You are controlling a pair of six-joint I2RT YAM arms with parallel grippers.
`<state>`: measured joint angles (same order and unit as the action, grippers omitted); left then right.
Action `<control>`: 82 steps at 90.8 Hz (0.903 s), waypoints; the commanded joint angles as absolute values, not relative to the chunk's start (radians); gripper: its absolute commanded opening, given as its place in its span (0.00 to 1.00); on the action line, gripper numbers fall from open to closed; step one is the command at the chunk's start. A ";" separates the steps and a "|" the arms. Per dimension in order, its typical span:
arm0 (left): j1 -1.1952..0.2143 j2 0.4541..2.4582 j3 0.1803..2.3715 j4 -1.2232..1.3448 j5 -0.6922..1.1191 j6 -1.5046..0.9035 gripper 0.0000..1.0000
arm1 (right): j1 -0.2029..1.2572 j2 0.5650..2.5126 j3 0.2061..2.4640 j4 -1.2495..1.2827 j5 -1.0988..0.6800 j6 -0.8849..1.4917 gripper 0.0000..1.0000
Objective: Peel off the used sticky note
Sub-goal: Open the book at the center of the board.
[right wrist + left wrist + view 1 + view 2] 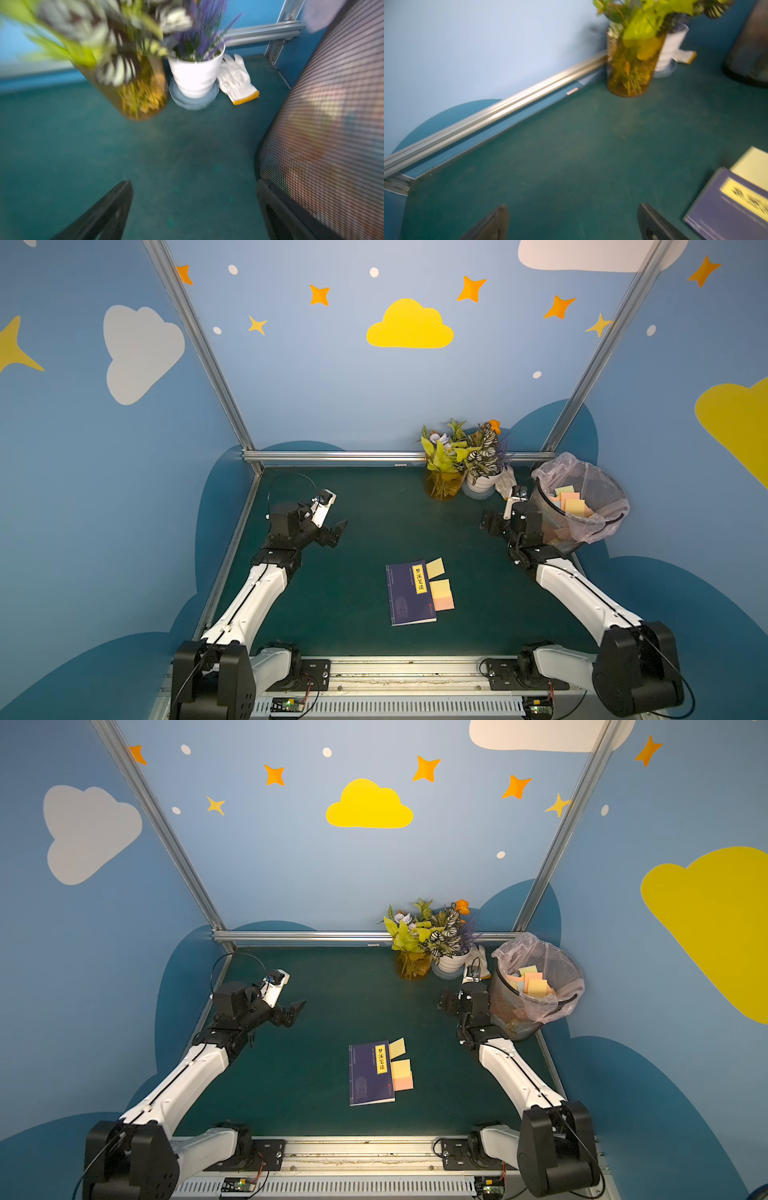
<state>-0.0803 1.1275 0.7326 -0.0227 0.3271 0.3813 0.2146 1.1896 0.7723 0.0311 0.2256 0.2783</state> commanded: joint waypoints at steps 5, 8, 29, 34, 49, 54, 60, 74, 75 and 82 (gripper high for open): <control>-0.138 1.117 0.736 -0.424 0.380 0.525 1.00 | 0.204 1.171 0.810 -0.271 -0.079 0.494 0.98; -0.159 1.120 0.742 -0.470 0.364 0.547 0.99 | 0.221 1.163 0.824 -0.305 -0.096 0.507 0.98; -0.375 1.150 0.692 -0.497 0.080 0.633 0.99 | 0.463 1.068 0.853 -0.548 -0.021 0.536 0.96; -0.404 1.168 0.688 -0.492 0.073 0.634 0.99 | 0.507 1.046 0.845 -0.583 -0.028 0.549 0.96; -0.483 1.231 0.687 -0.444 0.066 0.603 0.99 | 0.633 1.052 0.812 -0.597 -0.120 0.611 0.94; -0.510 1.260 0.688 -0.425 0.059 0.593 1.00 | 0.677 1.076 0.819 -0.600 -0.126 0.627 0.92; -0.533 1.298 0.695 -0.392 0.051 0.577 1.00 | 0.716 1.102 0.825 -0.586 -0.122 0.653 0.91; -0.560 1.387 0.730 -0.339 0.043 0.539 1.00 | 0.749 1.175 0.818 -0.498 -0.163 0.713 0.88; -0.562 1.395 0.733 -0.338 0.041 0.537 1.00 | 0.750 1.183 0.818 -0.493 -0.164 0.717 0.87; -0.575 1.443 0.760 -0.333 0.032 0.529 1.00 | 0.753 1.222 0.824 -0.467 -0.175 0.735 0.86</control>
<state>-0.5591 1.3899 0.7109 -0.3756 0.0475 0.5621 0.7441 1.1736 0.8188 -0.5240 -0.1440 0.6781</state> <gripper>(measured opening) 0.994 0.869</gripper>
